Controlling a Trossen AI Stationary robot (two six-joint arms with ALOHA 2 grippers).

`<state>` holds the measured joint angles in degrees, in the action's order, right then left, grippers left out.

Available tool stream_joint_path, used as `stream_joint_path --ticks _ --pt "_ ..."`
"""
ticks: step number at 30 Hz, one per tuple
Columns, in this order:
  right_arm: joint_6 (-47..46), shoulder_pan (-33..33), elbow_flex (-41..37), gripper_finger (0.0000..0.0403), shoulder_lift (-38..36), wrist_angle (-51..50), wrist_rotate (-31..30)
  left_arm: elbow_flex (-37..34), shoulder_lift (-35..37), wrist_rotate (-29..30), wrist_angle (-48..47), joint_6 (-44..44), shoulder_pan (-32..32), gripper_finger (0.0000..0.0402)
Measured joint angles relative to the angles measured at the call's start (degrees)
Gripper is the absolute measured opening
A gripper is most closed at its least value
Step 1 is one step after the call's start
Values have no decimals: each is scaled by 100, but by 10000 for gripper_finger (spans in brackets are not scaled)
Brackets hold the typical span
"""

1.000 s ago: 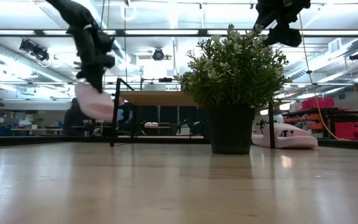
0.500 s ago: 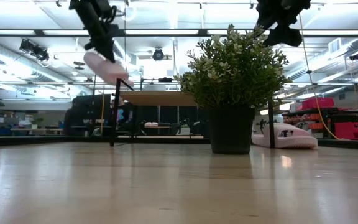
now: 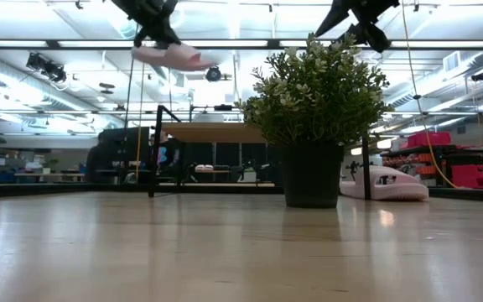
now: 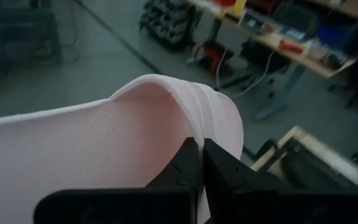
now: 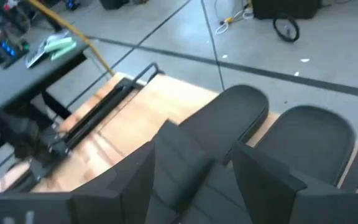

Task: Pick and place slides into the shelf
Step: Put the left pink slipper on the shelf

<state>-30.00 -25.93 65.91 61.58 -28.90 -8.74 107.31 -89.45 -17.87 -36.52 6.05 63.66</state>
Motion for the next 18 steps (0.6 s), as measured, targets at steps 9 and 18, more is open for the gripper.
stream_joint_path --ticks 9,18 --pt "-17 -500 0 219 0 198 78 0 1 222 753 426 -794 10" --pt "664 -1010 0 219 -1 996 1479 0 -13 1043 743 840 -1370 10"
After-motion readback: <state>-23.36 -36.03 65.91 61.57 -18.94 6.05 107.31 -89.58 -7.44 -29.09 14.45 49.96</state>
